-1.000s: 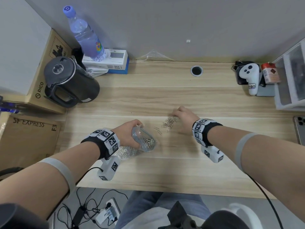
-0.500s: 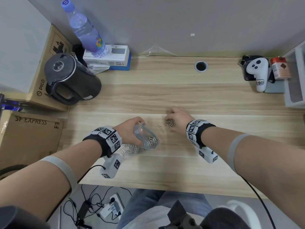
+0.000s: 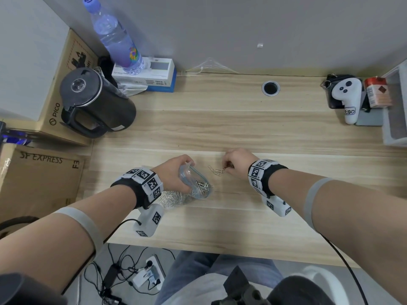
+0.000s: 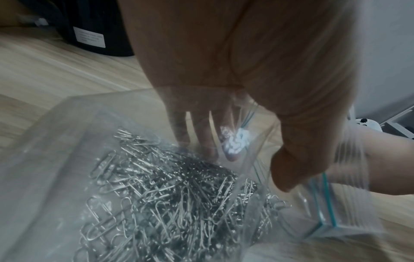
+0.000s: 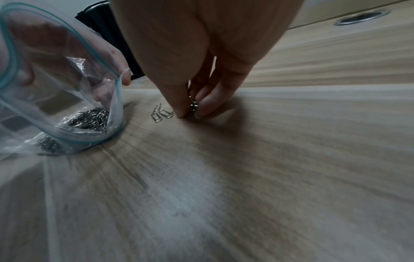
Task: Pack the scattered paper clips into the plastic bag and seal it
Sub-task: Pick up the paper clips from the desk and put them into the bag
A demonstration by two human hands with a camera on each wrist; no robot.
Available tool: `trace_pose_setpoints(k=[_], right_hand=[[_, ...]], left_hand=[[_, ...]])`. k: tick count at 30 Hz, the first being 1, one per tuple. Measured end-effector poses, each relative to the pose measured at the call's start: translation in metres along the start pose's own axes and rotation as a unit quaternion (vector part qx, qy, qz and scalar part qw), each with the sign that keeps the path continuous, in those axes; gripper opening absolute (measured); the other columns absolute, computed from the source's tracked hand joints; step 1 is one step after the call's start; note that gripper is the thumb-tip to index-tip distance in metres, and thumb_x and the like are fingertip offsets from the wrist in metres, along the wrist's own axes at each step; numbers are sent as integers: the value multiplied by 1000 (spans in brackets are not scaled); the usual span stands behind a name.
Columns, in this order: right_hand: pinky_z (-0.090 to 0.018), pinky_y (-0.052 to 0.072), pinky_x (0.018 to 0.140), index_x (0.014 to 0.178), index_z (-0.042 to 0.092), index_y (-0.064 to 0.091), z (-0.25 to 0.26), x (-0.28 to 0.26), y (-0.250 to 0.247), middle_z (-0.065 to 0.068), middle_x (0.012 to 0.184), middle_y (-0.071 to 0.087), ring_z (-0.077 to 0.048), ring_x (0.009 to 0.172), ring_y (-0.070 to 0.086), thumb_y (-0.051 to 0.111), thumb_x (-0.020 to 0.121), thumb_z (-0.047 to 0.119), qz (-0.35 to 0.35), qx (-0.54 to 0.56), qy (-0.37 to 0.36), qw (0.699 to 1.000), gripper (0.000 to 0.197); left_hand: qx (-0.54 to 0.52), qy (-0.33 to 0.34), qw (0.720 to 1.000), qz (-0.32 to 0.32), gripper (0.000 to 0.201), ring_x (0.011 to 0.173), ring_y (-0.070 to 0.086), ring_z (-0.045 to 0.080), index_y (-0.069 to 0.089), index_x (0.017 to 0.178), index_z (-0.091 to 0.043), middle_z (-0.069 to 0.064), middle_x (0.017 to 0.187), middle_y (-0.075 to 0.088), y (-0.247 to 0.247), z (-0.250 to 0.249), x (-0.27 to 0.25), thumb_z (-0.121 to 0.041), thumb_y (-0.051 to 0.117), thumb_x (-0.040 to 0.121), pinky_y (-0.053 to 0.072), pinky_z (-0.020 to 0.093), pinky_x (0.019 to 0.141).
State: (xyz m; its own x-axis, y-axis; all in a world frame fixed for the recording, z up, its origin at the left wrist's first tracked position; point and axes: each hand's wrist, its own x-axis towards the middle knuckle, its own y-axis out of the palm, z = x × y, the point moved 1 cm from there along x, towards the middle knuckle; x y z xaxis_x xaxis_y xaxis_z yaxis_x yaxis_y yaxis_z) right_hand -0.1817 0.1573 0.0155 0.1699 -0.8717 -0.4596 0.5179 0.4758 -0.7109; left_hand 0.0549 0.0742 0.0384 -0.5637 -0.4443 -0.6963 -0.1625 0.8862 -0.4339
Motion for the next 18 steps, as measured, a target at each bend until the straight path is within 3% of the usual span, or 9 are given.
trace_pose_setpoints(k=[4, 8, 13, 16, 18], right_hand=[[-32, 51, 79, 91, 14, 72, 2, -1, 0, -3, 96, 69, -22, 90, 62, 59, 81, 8, 0, 2, 2, 1000, 16], [-30, 53, 79, 92, 16, 73, 3, 0, -3, -1, 95, 71, -20, 89, 64, 59, 80, 9, 0, 14, 20, 1000, 20], [-28, 56, 77, 84, 16, 74, 15, -1, -11, 9, 73, 64, -11, 73, 61, 64, 78, 9, -8, 81, 23, 996, 14], [-23, 54, 75, 82, 15, 76, 32, 0, -13, 14, 70, 63, -8, 70, 63, 69, 76, 8, 3, 142, 4, 990, 12], [-18, 52, 74, 83, 17, 76, 51, 1, -12, 17, 72, 65, -4, 71, 63, 73, 76, 9, 23, 185, -16, 982, 11]], left_hand=[[1, 0, 1000, 2, 75, 78, 64, 16, 49, 118, -32, -4, 107, 58, 0, -3, -2, -32, 85, 51, 59, 38, 68], [4, -4, 1000, 5, 75, 79, 68, 23, 49, 118, -33, -2, 106, 60, 0, -6, -4, -32, 85, 52, 61, 46, 70], [16, -5, 1000, 5, 75, 86, 69, 36, 49, 117, -34, 4, 104, 65, 0, -10, -6, -34, 83, 50, 59, 51, 69], [9, 3, 1000, -1, 75, 83, 69, 30, 49, 117, -32, 2, 103, 64, 1, -11, -5, -29, 86, 52, 60, 45, 68], [-3, 15, 1000, -3, 74, 79, 68, 17, 50, 117, -27, -1, 101, 65, 2, -11, -4, -20, 91, 56, 57, 32, 64]])
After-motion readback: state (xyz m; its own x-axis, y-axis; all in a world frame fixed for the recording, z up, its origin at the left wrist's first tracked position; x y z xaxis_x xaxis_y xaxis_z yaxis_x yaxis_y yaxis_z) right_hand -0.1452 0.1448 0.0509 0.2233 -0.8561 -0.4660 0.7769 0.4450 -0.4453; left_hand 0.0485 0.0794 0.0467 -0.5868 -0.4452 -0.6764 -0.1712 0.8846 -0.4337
